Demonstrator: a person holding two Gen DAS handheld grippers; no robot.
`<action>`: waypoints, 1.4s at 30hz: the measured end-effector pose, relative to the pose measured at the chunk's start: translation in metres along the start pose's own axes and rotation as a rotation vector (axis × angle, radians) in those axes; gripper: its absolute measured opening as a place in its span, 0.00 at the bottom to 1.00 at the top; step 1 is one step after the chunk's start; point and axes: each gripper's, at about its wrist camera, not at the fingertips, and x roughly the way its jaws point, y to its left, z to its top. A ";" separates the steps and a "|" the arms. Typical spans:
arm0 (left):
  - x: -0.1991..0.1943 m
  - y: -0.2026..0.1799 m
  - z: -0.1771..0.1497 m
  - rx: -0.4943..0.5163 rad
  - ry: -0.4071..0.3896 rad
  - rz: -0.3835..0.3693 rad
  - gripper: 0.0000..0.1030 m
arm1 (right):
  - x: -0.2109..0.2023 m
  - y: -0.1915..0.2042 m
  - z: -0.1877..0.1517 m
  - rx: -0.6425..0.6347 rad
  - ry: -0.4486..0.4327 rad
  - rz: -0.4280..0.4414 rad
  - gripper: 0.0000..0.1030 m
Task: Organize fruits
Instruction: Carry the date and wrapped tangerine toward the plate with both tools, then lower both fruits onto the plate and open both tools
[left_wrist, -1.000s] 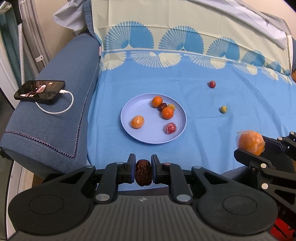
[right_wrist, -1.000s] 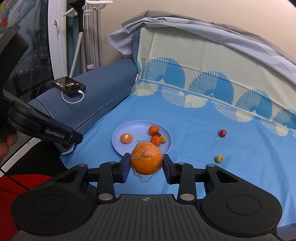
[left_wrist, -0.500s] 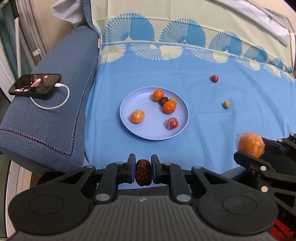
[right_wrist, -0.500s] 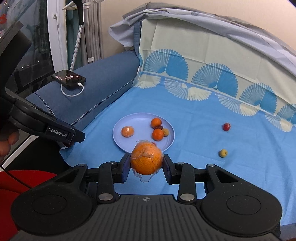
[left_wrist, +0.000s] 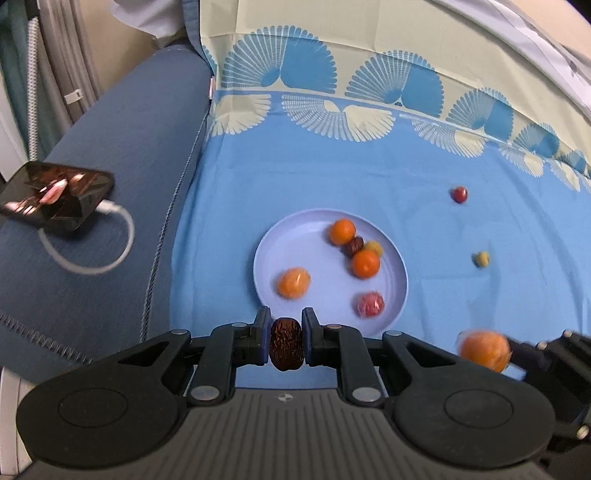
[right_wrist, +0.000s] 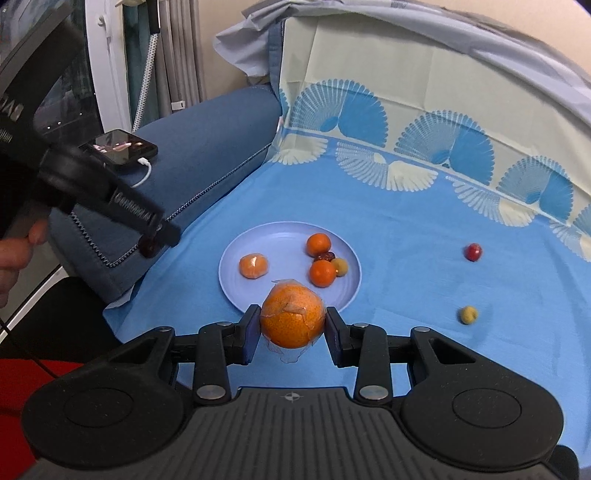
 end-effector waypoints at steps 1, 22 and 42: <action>0.006 0.001 0.005 -0.003 0.003 -0.008 0.18 | 0.007 -0.001 0.002 0.001 0.004 0.003 0.38; 0.148 -0.022 0.056 0.098 0.038 -0.111 0.18 | 0.151 -0.032 0.026 -0.007 0.123 0.026 0.38; 0.036 0.004 -0.017 0.049 -0.008 0.044 1.00 | 0.074 -0.022 0.003 0.032 0.124 -0.004 0.97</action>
